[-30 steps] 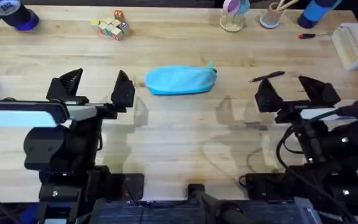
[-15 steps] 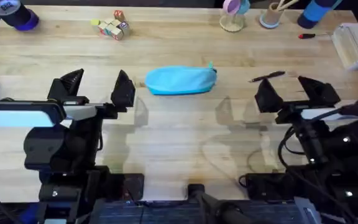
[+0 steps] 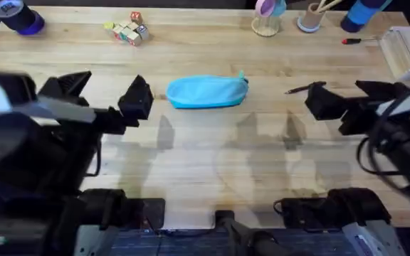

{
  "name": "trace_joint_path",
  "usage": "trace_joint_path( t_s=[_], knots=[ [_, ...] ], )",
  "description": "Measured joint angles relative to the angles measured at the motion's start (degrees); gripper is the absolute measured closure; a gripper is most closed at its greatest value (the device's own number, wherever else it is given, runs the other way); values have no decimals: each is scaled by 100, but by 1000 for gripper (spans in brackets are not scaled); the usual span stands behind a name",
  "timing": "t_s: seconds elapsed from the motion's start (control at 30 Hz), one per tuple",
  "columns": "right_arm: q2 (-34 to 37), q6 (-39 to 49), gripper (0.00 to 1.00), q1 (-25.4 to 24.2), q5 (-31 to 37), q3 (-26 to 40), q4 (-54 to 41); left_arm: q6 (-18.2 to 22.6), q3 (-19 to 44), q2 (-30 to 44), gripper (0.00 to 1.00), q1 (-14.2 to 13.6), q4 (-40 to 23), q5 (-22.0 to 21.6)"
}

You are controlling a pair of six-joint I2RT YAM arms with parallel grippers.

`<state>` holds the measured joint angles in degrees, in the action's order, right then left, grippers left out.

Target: Unzip the bag, pick up the pens from the table one at a time and place them inside, then zip the bag closed.

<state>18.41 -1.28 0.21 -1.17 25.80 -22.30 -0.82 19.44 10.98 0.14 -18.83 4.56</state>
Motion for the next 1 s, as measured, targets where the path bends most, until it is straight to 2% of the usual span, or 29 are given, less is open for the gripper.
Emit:
trace_joint_path(
  t_s=[0.23,0.47,0.73,0.9,1.0],
  knots=[
    [1129,2,5,0,-17,1395,-1036,554,1507,1437,7,0,-832,438],
    [1922,2,5,0,-61,2337,-1705,999,2670,2655,8,0,-1513,829],
    [2282,0,5,0,-364,2627,-1770,1132,3421,3764,8,0,-1882,1191],
    [2284,0,5,-2,-429,2632,-1768,1164,3539,4198,8,0,-1957,1545],
    [2284,0,5,0,-446,2634,-1768,1324,3543,4331,8,0,-1961,1842]
  ],
)
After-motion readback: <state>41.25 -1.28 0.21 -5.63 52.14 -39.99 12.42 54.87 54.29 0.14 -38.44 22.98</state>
